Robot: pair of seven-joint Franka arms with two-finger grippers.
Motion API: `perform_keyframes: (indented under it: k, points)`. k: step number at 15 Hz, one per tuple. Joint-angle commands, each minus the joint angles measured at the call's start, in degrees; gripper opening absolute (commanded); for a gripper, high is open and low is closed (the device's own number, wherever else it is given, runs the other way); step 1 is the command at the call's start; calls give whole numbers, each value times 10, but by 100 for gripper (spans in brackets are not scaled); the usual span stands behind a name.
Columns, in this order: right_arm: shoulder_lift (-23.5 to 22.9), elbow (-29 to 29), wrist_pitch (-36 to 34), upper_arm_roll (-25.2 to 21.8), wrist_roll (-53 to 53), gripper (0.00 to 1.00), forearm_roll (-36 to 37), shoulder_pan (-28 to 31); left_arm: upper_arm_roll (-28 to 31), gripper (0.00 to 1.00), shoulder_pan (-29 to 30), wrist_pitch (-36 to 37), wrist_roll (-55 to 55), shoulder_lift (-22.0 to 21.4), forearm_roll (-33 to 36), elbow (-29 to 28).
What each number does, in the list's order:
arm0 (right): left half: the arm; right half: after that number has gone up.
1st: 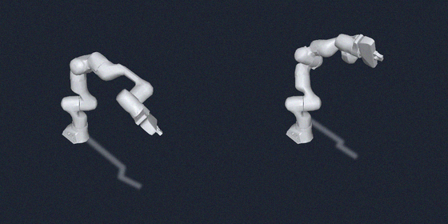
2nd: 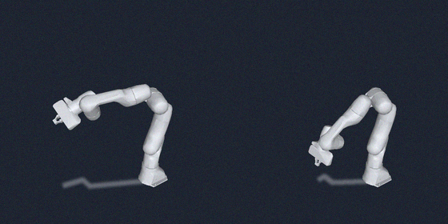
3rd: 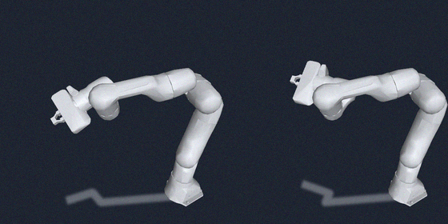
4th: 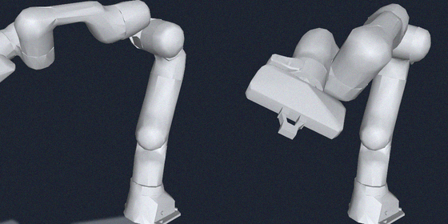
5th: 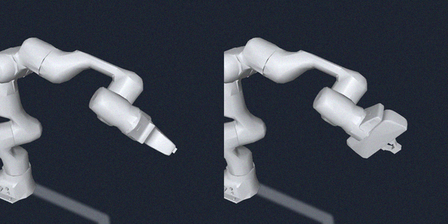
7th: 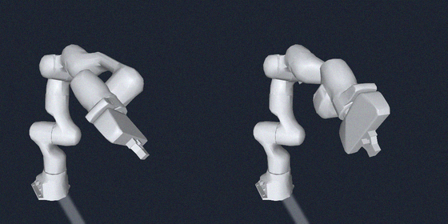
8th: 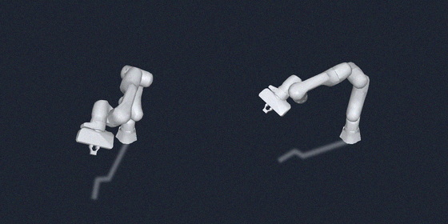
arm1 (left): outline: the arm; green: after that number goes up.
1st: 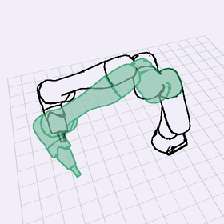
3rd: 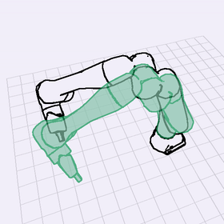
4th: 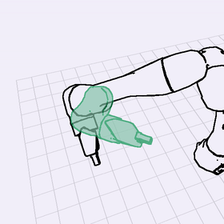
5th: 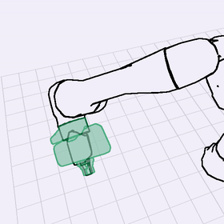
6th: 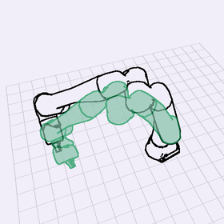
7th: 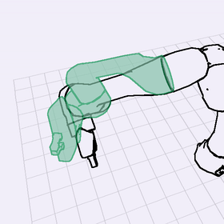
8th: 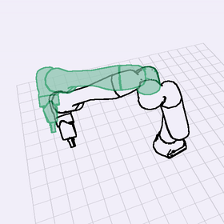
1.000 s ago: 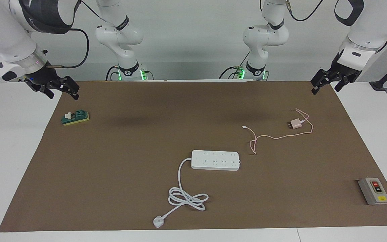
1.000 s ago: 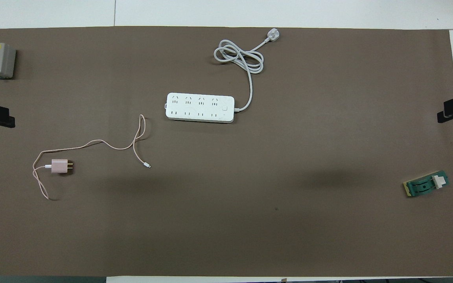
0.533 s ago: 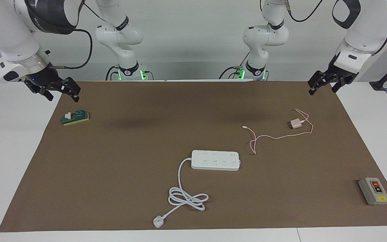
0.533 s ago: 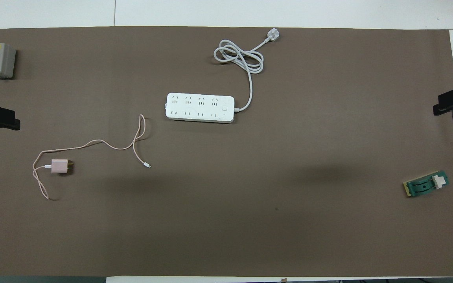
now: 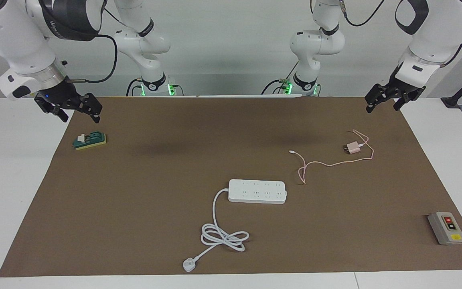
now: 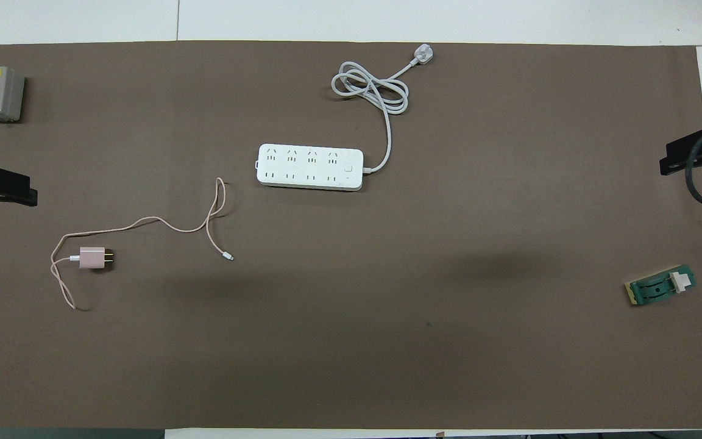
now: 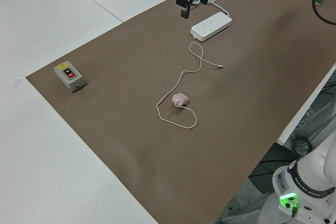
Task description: Unplug charger and place it aside
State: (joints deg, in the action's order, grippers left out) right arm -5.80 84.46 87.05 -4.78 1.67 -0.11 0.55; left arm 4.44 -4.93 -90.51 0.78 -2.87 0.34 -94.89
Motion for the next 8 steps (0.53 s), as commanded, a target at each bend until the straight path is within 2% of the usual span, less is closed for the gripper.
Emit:
perform_keyframes:
  k: [1,8]
  points:
    - [-8,-12,-3,9,-9,100,2,8,1,100,-12,12,-9,-11,-6,-11]
    - [-8,-12,-2,10,-9,100,2,8,5,100,-15,20,-12,-17,-24,-20]
